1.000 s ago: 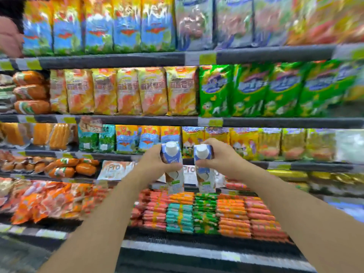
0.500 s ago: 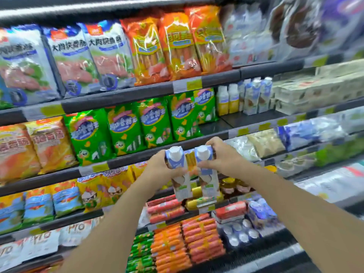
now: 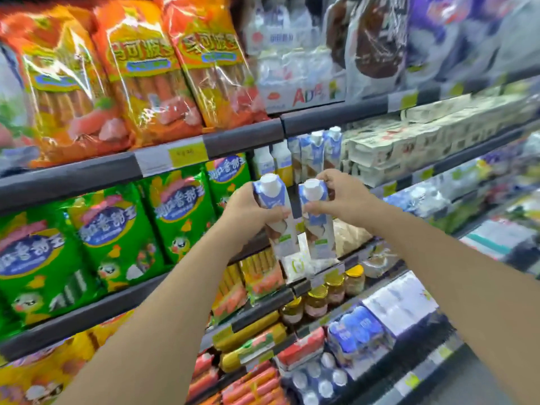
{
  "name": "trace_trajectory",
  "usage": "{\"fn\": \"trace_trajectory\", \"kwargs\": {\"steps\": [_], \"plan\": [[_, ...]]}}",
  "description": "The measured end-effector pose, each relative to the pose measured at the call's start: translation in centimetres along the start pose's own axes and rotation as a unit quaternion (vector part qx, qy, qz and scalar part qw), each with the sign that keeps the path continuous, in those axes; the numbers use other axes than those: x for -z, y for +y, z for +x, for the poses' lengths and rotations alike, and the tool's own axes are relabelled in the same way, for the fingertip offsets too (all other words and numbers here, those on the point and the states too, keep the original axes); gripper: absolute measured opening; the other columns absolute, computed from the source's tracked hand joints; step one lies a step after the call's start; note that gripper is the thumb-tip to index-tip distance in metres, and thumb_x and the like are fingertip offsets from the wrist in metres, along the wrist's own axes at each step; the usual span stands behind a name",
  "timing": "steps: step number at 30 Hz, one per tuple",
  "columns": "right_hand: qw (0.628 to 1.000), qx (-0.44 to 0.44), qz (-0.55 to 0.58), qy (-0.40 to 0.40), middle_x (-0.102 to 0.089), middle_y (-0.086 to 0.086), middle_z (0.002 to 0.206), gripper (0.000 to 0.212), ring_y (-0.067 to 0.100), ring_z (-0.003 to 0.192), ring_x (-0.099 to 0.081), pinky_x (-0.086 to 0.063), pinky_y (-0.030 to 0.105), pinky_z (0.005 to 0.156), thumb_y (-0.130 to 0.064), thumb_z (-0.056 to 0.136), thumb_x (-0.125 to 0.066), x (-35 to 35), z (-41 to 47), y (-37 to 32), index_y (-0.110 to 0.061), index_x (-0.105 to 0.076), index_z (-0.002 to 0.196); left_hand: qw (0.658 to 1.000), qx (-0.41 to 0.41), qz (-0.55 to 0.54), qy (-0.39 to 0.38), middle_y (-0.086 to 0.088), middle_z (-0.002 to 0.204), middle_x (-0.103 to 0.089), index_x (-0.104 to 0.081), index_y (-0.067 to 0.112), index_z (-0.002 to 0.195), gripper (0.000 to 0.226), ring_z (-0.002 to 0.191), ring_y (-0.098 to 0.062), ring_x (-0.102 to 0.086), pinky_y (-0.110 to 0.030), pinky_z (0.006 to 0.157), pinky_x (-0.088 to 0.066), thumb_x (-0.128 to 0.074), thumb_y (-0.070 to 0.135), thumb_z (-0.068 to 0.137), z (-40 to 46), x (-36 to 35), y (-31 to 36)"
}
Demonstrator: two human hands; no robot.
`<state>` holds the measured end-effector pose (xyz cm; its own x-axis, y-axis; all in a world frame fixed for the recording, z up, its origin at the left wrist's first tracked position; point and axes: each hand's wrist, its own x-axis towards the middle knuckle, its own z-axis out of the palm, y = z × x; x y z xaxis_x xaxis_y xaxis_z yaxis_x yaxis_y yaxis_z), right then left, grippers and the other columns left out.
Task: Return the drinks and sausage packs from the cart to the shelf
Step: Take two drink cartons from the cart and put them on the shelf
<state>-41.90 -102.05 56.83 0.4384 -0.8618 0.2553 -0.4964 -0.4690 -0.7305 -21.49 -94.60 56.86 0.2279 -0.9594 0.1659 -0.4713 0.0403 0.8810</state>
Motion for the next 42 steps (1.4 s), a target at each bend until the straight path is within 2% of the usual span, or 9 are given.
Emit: {"fn": "trace_trajectory", "kwargs": {"steps": [2, 4, 7, 11, 16, 20, 22, 35, 42], "plan": [[1.000, -0.005, -0.012, 0.007, -0.066, -0.002, 0.103, 0.051, 0.017, 0.095, -0.063, -0.052, 0.035, 0.079, -0.041, 0.074, -0.082, 1.3, 2.1, 0.7, -0.020, -0.052, 0.109, 1.000, -0.012, -0.001, 0.000, 0.000, 0.087, -0.075, -0.066, 0.009, 0.105, 0.044, 0.069, -0.005, -0.069, -0.023, 0.066, -0.059, -0.090, 0.015, 0.069, 2.8, -0.6, 0.4], [1.000, -0.013, -0.012, 0.020, -0.066, -0.002, 0.106, 0.056, 0.017, 0.097, -0.062, -0.048, 0.030, 0.076, -0.041, 0.074, -0.082, 2.3, 3.8, 1.5, -0.018, -0.052, 0.115, 1.000, -0.009, -0.003, -0.010, -0.001, 0.086, -0.074, -0.065, 0.011, 0.100, 0.038, 0.065, -0.004, -0.068, -0.017, 0.059, -0.055, -0.089, 0.015, 0.070, 5.1, -1.2, 0.8], [0.999, -0.035, -0.007, 0.035, -0.063, 0.002, 0.117, 0.066, 0.020, 0.106, -0.061, -0.051, 0.038, 0.091, -0.041, 0.075, -0.081, 3.6, 6.0, 2.5, -0.014, -0.050, 0.126, 1.000, -0.011, -0.010, -0.012, -0.005, 0.089, -0.074, -0.062, 0.007, 0.105, 0.044, 0.063, -0.006, -0.071, -0.018, 0.054, -0.055, -0.089, 0.016, 0.071, 7.7, -2.2, 1.1], [0.999, -0.049, 0.001, 0.022, -0.067, 0.000, 0.119, 0.105, 0.018, 0.108, -0.065, -0.053, 0.044, 0.095, -0.078, 0.044, -0.076, 5.8, 8.1, 4.2, -0.020, -0.052, 0.128, 1.000, -0.015, 0.015, -0.005, 0.003, 0.099, -0.073, -0.063, 0.015, 0.109, 0.051, 0.088, -0.013, -0.070, -0.024, 0.071, -0.056, -0.091, 0.028, 0.067, 10.4, -3.6, 1.1], [0.999, -0.023, 0.029, 0.023, -0.072, 0.002, 0.108, 0.056, 0.020, 0.098, -0.069, -0.055, 0.037, 0.085, -0.036, 0.076, -0.081, 8.7, 10.8, 6.2, -0.014, -0.055, 0.120, 1.000, 0.000, -0.013, -0.002, 0.006, 0.097, -0.073, -0.063, 0.016, 0.109, 0.046, 0.089, -0.012, -0.069, -0.027, 0.076, -0.056, -0.089, 0.022, 0.071, 12.5, -5.5, 2.3], [1.000, 0.017, 0.025, -0.008, -0.072, 0.001, 0.106, 0.049, 0.015, 0.097, -0.069, -0.056, 0.033, 0.085, -0.032, 0.079, -0.079, 10.3, 13.0, 8.3, -0.013, -0.059, 0.120, 0.999, 0.014, 0.001, 0.030, 0.003, 0.101, -0.074, -0.063, 0.015, 0.109, 0.049, 0.094, -0.016, -0.071, -0.038, 0.087, -0.058, -0.089, 0.025, 0.070, 13.6, -7.7, 3.4], [0.999, 0.043, 0.001, -0.017, -0.070, -0.001, 0.108, 0.053, 0.012, 0.100, -0.066, -0.052, 0.024, 0.081, -0.037, 0.078, -0.080, 10.9, 14.1, 9.5, -0.014, -0.060, 0.122, 0.998, 0.027, 0.001, 0.050, 0.002, 0.102, -0.074, -0.062, 0.016, 0.110, 0.054, 0.094, -0.016, -0.071, -0.042, 0.089, -0.058, -0.090, 0.030, 0.066, 14.0, -9.2, 3.9], [0.992, 0.113, 0.020, -0.059, -0.064, 0.004, 0.115, 0.063, 0.023, 0.108, -0.060, -0.049, 0.045, 0.096, -0.035, 0.075, -0.083, 11.0, 16.8, 12.7, -0.015, -0.054, 0.128, 0.983, 0.086, 0.048, 0.154, 0.003, 0.106, -0.072, -0.061, 0.020, 0.115, 0.055, 0.096, -0.016, -0.068, -0.042, 0.087, -0.058, -0.090, 0.026, 0.068, 13.7, -14.7, 6.1], [0.989, 0.122, -0.048, -0.069, -0.050, 0.008, 0.130, 0.092, 0.022, 0.116, -0.050, -0.039, 0.027, 0.089, -0.031, 0.063, -0.091, 10.7, 16.3, 11.8, -0.011, -0.041, 0.138, 0.983, 0.082, 0.059, 0.155, 0.005, 0.103, -0.074, -0.062, 0.021, 0.111, 0.053, 0.093, -0.014, -0.071, -0.041, 0.086, -0.059, -0.091, 0.024, 0.068, 13.4, -14.7, 6.0]]}}
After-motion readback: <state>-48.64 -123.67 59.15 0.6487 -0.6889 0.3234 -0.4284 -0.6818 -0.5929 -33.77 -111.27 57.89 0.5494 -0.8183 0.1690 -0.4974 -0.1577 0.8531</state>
